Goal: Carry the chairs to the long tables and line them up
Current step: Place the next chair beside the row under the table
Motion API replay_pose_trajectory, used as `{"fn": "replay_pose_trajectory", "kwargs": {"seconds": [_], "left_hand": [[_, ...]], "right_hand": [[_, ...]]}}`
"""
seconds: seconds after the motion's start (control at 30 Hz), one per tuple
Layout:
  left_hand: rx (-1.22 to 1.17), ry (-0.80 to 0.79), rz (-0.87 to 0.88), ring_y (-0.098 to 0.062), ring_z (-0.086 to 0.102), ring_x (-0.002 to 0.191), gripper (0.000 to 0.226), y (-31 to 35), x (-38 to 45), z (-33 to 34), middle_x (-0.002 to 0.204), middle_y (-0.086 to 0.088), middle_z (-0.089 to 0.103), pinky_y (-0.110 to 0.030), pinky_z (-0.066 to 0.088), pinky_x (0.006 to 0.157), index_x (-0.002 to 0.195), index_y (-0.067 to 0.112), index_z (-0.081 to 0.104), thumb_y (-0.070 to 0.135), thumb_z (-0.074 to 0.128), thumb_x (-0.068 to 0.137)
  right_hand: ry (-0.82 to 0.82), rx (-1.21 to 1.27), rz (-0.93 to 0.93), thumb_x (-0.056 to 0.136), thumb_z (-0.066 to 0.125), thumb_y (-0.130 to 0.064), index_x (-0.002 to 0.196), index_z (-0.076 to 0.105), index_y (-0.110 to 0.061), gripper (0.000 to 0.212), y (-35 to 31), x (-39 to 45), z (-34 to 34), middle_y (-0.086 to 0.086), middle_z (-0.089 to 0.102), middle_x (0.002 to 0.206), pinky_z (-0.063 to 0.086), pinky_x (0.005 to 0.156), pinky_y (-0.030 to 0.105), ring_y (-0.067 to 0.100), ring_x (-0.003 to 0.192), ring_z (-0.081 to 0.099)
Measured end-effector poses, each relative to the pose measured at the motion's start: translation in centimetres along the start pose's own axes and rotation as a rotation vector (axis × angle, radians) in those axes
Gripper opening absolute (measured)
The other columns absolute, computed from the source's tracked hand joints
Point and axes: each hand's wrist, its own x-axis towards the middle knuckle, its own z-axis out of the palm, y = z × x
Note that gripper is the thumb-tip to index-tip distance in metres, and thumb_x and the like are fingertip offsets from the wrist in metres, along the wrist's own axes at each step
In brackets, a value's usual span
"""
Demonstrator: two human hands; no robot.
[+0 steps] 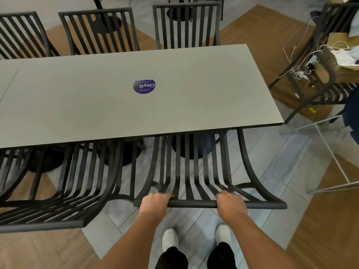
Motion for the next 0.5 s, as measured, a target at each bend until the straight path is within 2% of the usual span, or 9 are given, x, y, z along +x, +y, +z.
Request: {"fn": "replay_pose_trajectory", "kwargs": {"seconds": [0.33,0.5], "left_hand": [[-0.042,-0.023,-0.056,-0.022,0.063,0.113,0.057,5.2,-0.1,1.2,0.125,0.002,0.066,-0.035,0.054,0.094,0.150,0.042,0.041,0.009,0.045,0.103],[-0.075,-0.045,-0.075,-0.021,0.064,0.107,0.060,7.6,0.0,1.7,0.118,0.003,0.067,-0.036,0.056,0.090,0.150,0.043,0.042,0.009,0.048,0.101]], "right_hand": [[0.023,-0.019,-0.073,0.096,0.061,-0.021,0.122,0.065,-0.024,0.026,5.4,0.4,0.8,-0.001,0.061,0.122,0.042,0.105,0.040,0.021,0.111,0.062],[0.015,-0.040,-0.100,0.098,0.059,-0.021,0.122,0.064,-0.024,0.025,7.9,0.6,0.6,-0.001,0.061,0.122,0.042,0.105,0.040,0.021,0.110,0.062]]}}
